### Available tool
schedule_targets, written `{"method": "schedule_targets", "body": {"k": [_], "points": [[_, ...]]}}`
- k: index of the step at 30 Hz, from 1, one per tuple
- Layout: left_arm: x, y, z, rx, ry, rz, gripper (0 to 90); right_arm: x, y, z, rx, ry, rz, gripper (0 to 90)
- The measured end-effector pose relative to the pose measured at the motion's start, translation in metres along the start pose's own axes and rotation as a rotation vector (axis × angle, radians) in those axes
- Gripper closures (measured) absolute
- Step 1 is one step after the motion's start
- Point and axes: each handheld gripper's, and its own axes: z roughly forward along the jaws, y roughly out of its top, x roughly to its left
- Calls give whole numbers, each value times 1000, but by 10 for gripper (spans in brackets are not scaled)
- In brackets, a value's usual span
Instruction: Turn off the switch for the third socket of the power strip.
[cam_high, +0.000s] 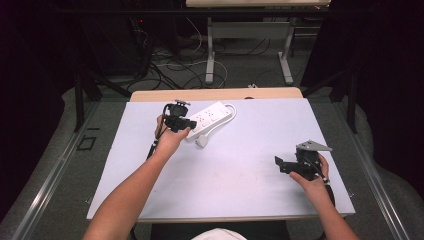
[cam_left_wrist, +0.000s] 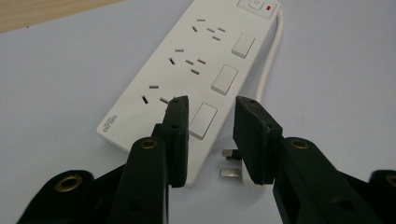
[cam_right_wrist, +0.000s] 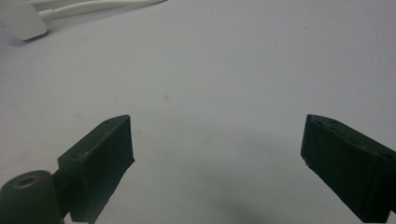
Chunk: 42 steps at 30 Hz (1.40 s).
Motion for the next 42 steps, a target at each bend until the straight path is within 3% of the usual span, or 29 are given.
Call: {"method": "schedule_targets", "body": {"k": [25,42], "points": [[-3,-4,15,36,6,6,686,-1,-1,1,15,3,6,111],[-2,-4,23,56,7,-4,759,-2,-1,1,14,4,-1,112]]}}
